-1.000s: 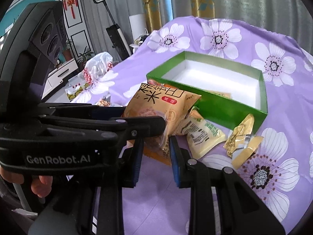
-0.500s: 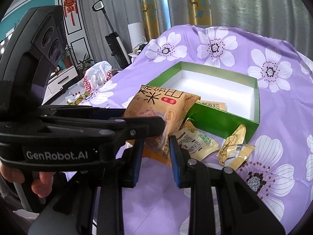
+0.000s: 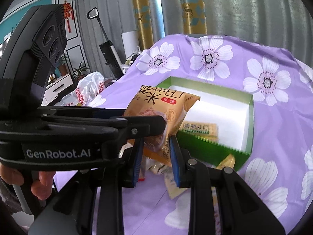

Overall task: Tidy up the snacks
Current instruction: 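Carry the rice-cracker bag into the box and open the left gripper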

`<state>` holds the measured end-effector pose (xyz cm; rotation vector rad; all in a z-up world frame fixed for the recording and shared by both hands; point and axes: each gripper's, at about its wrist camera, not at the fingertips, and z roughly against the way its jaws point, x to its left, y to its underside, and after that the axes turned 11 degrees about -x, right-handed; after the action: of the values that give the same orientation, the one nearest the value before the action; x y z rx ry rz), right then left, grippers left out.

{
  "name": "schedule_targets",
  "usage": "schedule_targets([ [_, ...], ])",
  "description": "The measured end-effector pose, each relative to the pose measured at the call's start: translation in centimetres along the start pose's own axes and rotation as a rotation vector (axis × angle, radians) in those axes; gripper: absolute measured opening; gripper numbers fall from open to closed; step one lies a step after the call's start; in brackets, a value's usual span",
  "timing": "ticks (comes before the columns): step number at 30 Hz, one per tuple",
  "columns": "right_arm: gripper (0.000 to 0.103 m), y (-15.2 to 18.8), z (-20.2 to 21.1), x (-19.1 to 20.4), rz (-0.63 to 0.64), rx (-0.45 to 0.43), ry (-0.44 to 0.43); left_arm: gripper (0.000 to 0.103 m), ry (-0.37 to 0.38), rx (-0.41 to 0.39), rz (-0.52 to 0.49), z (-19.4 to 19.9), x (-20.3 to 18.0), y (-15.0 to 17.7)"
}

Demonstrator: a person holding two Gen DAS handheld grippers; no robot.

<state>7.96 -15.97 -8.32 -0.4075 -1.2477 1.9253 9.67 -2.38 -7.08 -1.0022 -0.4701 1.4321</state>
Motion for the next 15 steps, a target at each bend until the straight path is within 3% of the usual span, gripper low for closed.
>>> schedule_targets([
  [15, 0.028, -2.3, -4.6, -4.3, -0.016, -0.009, 0.026, 0.047, -0.006, 0.023, -0.004, -5.9, 1.0, -3.1],
])
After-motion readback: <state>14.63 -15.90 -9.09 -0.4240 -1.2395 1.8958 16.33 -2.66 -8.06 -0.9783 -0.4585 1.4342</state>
